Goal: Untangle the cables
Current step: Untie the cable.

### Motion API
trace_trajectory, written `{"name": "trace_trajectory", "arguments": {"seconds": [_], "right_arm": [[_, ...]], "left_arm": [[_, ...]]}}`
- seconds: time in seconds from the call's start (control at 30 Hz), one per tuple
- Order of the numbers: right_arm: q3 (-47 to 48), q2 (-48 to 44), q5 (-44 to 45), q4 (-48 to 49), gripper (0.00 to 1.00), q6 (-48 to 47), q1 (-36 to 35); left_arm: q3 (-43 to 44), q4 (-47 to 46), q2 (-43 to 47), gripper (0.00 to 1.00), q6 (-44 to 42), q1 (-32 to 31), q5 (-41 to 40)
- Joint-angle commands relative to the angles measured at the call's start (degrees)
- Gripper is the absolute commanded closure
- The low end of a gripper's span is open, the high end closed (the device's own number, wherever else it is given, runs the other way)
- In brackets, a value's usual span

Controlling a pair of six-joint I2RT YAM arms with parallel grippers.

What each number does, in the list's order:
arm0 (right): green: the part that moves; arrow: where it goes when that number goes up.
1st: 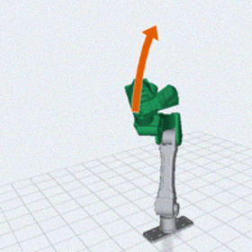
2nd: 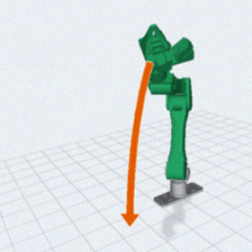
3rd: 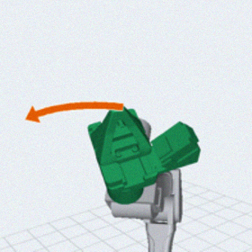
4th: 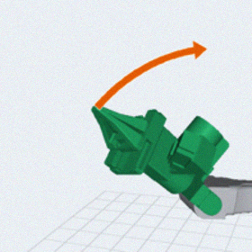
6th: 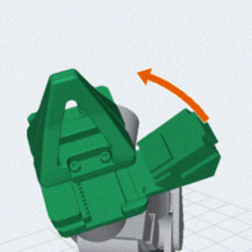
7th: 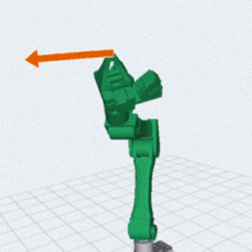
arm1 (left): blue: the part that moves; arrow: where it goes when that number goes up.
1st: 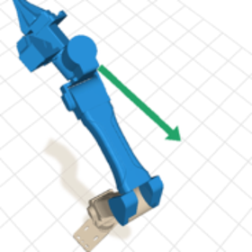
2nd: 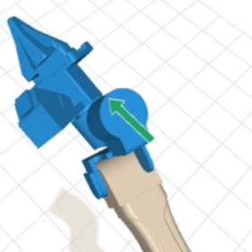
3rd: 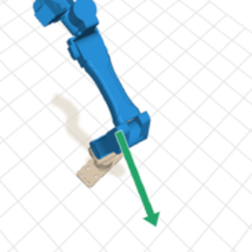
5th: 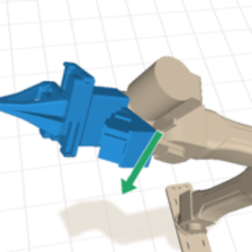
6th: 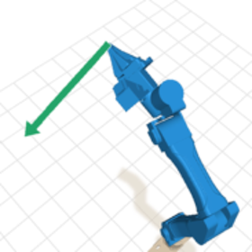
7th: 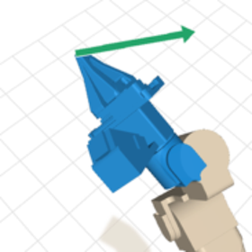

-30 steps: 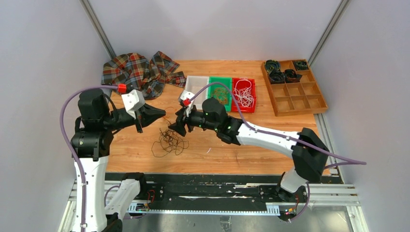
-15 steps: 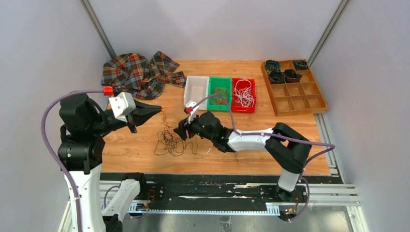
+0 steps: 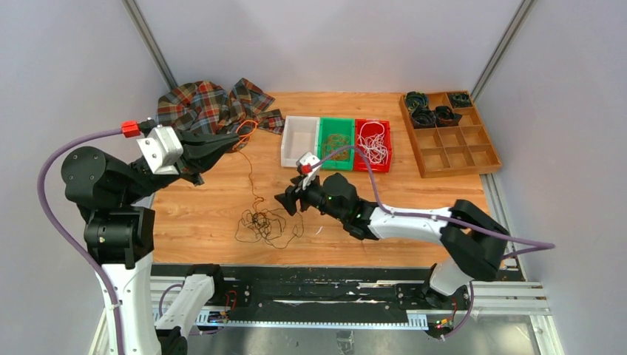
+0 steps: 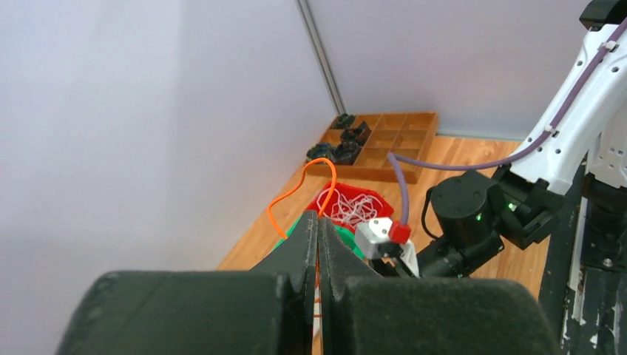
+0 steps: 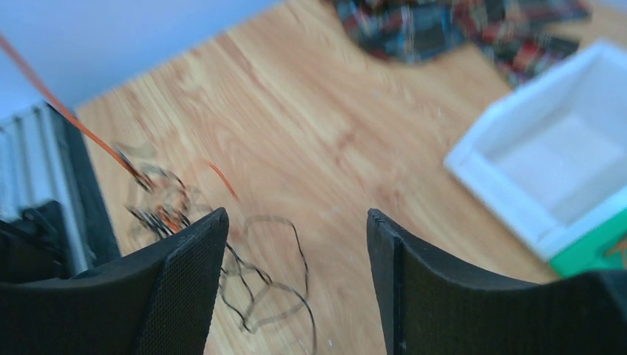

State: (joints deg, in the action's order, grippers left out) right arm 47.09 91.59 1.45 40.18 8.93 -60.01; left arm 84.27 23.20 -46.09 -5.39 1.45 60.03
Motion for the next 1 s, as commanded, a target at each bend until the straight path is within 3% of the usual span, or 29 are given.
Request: {"name": "trace_trajectory", "arguments": {"seconds": [0.0, 0.23, 0.43, 0.57, 0.7, 0.97], "right_arm": [[5.7, -6.0, -6.2, -0.5, 0.31, -2.2, -0.4], [16.4, -3.2, -17.7, -4.7, 0.30, -4.2, -0.6], [19.9, 0.6, -17.9, -6.7, 0.36, -2.8, -0.6], [17.6, -1.0, -12.7, -8.1, 0.33, -2.6, -0.3], [9.5, -6.3, -8.7, -5.7, 0.29, -2.4, 1.2], [5.8, -11.0, -18.6, -3.0, 0.28, -4.4, 1.1]], "left_arm": [[2.0, -5.5, -0.5, 1.00, 4.5, 0.4, 2.3], [2.1, -4.7, 0.2, 1.00, 3.9, 0.4, 3.2], [2.8, -3.3, 0.3, 1.00, 2.6, 0.4, 3.2], [3.7, -0.5, 0.3, 1.00, -0.2, 0.4, 2.7], [3.4, 0.8, 0.9, 0.99, -2.2, 0.4, 2.0], [2.6, 0.1, 1.0, 0.99, -1.3, 0.4, 2.5]]}}
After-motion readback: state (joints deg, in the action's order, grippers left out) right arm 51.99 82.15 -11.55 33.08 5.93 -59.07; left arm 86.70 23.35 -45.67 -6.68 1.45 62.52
